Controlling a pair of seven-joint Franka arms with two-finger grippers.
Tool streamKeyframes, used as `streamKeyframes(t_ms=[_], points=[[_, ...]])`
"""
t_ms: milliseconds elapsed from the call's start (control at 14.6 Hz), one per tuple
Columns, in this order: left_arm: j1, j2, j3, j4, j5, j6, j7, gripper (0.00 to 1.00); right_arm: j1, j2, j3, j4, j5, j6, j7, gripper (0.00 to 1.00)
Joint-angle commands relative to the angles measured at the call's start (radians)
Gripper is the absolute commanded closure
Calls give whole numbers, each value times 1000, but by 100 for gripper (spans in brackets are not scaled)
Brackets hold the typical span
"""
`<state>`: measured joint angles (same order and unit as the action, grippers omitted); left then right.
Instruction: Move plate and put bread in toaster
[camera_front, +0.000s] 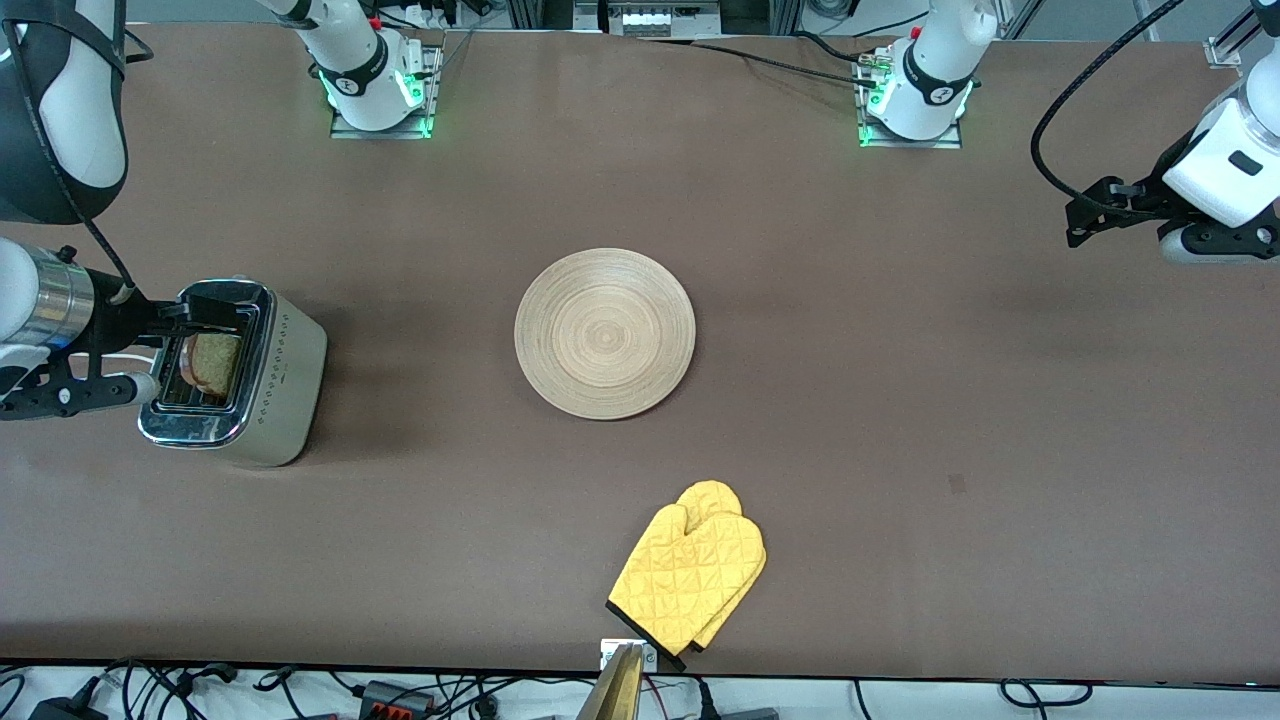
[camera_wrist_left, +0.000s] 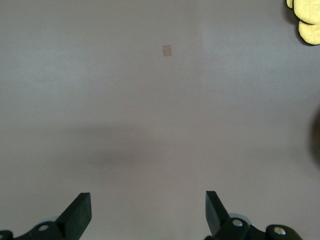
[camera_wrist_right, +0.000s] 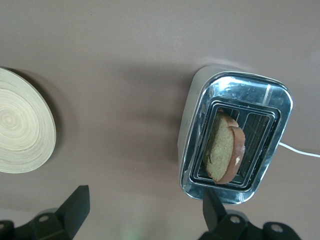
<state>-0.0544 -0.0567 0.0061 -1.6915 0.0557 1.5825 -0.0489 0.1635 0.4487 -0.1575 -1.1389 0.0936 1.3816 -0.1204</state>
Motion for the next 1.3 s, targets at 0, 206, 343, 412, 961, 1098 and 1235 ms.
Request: streamKeyframes(t_ms=[0,206,343,412,961,1098,1235], points=[[5,8,-1,26,-16,-22,9,0,-13,4,3,21,14,-9,-5,0],[5,8,-1,26,-16,-24,11,0,7,-89,-22,-60,12,77,11,0],[5,8,-1,26,-17,-41,9,0,-5,-206,-33,-250,14,117,18,0],[4,8,-3,27,-17,-41,8,0,-18,-249,-28,-310,11,151,4,0],[-4,1,-5,24,-11,-64,20,0,-222,-400,207,-502,-107,191,21,0],[-5,1,-6,26,-11,-67,20,0,-222,-400,211,-504,-107,192,30,0],[-4,3,-3,26,-10,-64,21,0,-222,-400,210,-501,-103,185,31,0]])
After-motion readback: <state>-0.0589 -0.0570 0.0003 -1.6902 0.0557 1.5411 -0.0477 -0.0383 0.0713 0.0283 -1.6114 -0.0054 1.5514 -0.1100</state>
